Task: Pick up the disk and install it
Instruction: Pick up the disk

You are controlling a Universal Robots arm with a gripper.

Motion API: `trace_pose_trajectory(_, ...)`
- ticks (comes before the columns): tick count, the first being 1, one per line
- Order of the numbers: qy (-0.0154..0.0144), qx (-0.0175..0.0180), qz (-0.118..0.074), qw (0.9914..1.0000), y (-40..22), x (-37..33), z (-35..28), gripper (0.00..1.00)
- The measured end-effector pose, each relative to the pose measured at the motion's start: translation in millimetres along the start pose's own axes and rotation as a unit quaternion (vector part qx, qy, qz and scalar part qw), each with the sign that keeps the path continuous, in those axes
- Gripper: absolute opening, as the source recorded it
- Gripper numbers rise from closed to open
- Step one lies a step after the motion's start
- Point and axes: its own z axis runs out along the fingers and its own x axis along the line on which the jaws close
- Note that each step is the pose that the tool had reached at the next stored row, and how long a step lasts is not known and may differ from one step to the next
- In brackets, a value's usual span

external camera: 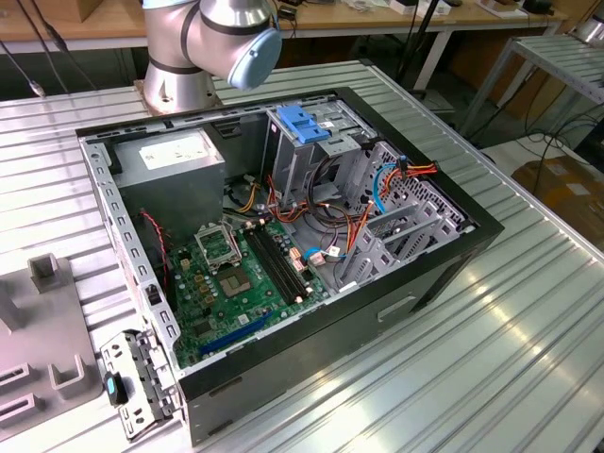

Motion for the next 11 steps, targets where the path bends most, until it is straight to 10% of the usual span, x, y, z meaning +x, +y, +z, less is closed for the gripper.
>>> trace_pose_trajectory(11, 0.0, 0.0, 0.0, 1.0, -13.0, -0.4, -0.2, 0.37)
